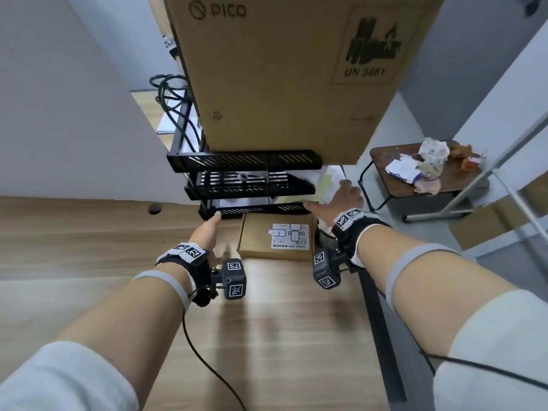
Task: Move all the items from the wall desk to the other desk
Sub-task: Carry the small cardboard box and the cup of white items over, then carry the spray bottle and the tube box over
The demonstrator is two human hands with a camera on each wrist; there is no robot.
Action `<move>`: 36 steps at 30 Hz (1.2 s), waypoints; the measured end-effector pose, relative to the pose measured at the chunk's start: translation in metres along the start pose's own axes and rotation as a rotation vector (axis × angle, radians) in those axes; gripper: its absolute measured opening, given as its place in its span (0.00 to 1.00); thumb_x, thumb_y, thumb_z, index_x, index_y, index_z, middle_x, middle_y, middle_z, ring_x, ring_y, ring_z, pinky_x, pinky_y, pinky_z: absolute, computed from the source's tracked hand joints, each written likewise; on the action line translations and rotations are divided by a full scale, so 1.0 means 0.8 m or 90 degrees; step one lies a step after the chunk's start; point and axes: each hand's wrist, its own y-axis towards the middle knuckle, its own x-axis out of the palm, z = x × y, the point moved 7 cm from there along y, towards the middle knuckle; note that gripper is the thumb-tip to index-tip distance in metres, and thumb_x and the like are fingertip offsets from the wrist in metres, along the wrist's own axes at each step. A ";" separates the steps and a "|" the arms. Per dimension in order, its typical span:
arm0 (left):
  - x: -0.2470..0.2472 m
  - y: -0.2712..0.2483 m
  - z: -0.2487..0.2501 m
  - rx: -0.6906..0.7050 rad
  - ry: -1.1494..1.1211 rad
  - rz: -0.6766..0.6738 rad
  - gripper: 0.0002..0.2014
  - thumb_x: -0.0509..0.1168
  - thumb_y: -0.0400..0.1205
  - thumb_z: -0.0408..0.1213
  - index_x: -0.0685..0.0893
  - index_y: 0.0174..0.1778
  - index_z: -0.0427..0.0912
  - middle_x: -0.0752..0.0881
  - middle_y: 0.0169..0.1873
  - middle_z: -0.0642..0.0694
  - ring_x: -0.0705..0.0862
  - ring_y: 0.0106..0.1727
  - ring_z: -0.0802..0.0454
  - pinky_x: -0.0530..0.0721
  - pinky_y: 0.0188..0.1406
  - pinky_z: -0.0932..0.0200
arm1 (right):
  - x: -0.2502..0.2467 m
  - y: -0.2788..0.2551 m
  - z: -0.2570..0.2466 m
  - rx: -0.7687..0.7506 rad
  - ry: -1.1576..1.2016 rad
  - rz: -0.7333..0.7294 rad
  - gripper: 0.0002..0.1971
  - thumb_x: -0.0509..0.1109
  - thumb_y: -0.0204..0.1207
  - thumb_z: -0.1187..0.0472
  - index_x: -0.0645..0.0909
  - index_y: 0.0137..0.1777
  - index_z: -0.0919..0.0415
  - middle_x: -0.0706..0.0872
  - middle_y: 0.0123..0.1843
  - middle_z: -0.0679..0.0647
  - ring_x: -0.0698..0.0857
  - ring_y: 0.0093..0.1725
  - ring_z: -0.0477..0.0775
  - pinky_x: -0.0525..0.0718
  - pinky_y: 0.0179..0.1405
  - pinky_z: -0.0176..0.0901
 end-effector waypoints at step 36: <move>-1.174 -0.332 -0.180 0.441 -0.649 0.457 0.07 0.64 0.84 0.40 0.83 0.52 0.41 0.83 0.33 0.49 0.80 0.33 0.54 0.78 0.40 0.57 | 0.510 -0.845 -0.924 -0.561 0.460 -0.622 0.09 0.63 0.80 0.70 0.83 0.44 0.63 0.83 0.35 0.56 0.80 0.30 0.50 0.80 0.36 0.41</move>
